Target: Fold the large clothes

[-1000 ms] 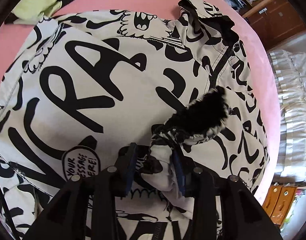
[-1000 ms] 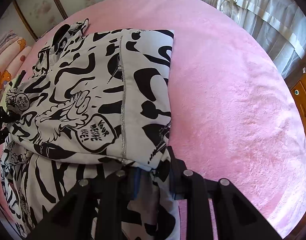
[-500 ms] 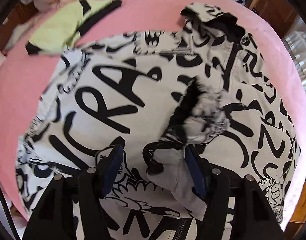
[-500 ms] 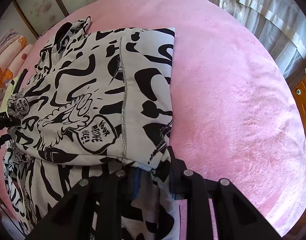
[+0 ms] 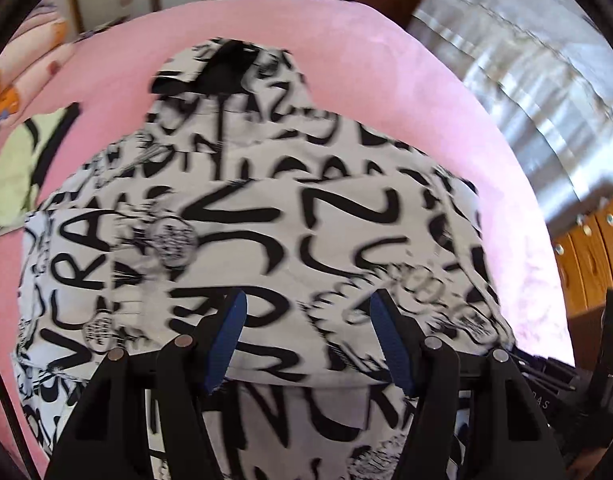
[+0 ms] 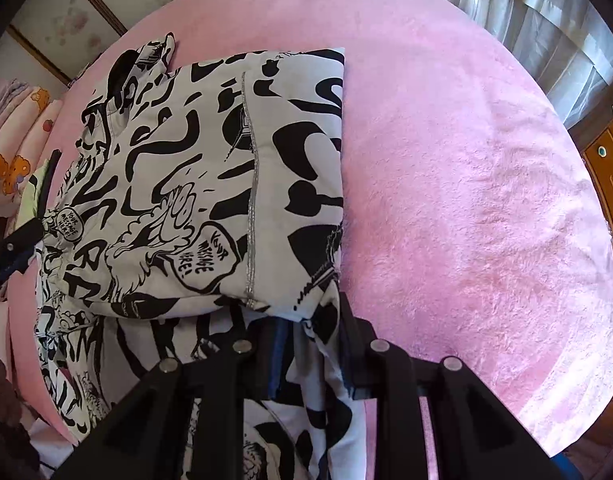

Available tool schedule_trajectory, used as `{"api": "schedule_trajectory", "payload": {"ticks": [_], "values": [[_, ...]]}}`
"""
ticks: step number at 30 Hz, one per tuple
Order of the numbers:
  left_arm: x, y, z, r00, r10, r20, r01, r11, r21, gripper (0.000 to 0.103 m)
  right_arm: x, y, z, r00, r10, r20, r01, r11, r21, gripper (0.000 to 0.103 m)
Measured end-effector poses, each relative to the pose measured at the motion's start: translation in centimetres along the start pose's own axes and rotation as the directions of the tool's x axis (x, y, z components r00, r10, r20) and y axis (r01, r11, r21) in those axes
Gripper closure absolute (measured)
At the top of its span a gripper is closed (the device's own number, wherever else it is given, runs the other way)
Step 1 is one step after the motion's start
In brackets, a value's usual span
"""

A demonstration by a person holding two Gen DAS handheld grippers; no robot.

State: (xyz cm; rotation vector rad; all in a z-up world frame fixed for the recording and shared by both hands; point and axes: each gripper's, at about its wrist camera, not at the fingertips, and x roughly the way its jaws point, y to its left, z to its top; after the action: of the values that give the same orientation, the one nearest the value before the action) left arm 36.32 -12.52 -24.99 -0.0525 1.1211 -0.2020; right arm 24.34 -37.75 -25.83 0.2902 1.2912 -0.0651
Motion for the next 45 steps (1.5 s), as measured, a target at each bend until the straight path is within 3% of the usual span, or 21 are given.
{"api": "schedule_trajectory", "payload": {"ticks": [6, 11, 16, 17, 18, 19, 23, 26, 30, 36, 38, 40, 45], "values": [[1.7, -2.0, -1.3, 0.99, -0.093, -0.103, 0.092, 0.996, -0.013, 0.04, -2.9, 1.4, -1.0, 0.999, -0.045, -0.014, 0.044, 0.993, -0.109, 0.079], [2.6, -1.5, -2.0, 0.984, -0.092, -0.15, 0.089, 0.996, -0.028, 0.04, -5.3, 3.3, -1.6, 0.989, 0.136, 0.057, -0.126, 0.98, -0.156, 0.079], [3.5, -0.1, -2.1, 0.984, -0.089, -0.157, 0.079, 0.995, -0.063, 0.04, -4.4, 5.7, 0.0, 0.965, 0.235, 0.119, -0.214, 0.963, -0.167, 0.083], [3.7, 0.2, -2.2, 0.982, -0.095, -0.161, 0.084, 0.994, -0.074, 0.042, -3.9, 6.3, 0.4, 0.961, 0.249, 0.12, -0.227, 0.958, -0.175, 0.085], [3.8, 0.5, -2.3, 0.982, -0.1, -0.163, 0.088, 0.993, -0.082, 0.046, -3.4, 6.7, 0.7, 0.959, 0.257, 0.123, -0.232, 0.955, -0.182, 0.093], [4.1, 0.7, -2.5, 0.98, -0.108, -0.167, 0.094, 0.992, -0.089, 0.056, -2.7, 7.2, 1.1, 0.957, 0.264, 0.124, -0.239, 0.953, -0.185, 0.103], [5.6, 1.5, -3.3, 0.967, -0.147, -0.207, 0.125, 0.986, -0.114, 0.087, 0.3, 9.1, 1.6, 0.951, 0.295, 0.088, -0.275, 0.942, -0.192, 0.103], [6.9, 1.9, -4.0, 0.957, -0.169, -0.236, 0.141, 0.981, -0.131, 0.087, 2.4, 10.0, 1.4, 0.954, 0.295, 0.046, -0.282, 0.941, -0.186, 0.103], [8.8, 1.9, -4.4, 0.959, -0.059, -0.279, 0.042, 0.997, -0.066, 0.089, 4.8, 10.0, 0.5, 0.968, 0.252, 0.0, -0.249, 0.958, -0.142, 0.103], [8.5, 4.0, -4.5, 0.96, -0.029, -0.278, 0.007, 0.997, -0.081, 0.096, 5.9, 7.8, 0.0, 0.987, 0.16, -0.005, -0.159, 0.979, -0.127, 0.103], [7.8, 4.9, -4.4, 0.964, 0.087, -0.25, -0.099, 0.994, -0.036, 0.096, 5.1, 6.5, 0.3, 0.994, 0.112, 0.006, -0.111, 0.986, -0.127, 0.103], [7.2, 6.7, -4.2, 0.957, 0.177, -0.229, -0.181, 0.983, 0.003, 0.096, 4.2, 4.9, 0.7, 0.997, 0.079, 0.014, -0.077, 0.991, -0.113, 0.103], [6.6, 11.5, -3.9, 0.956, 0.17, -0.239, -0.197, 0.976, -0.092, 0.096, 2.3, 2.5, 1.1, 0.998, 0.061, 0.033, -0.057, 0.993, -0.102, 0.103]]}}
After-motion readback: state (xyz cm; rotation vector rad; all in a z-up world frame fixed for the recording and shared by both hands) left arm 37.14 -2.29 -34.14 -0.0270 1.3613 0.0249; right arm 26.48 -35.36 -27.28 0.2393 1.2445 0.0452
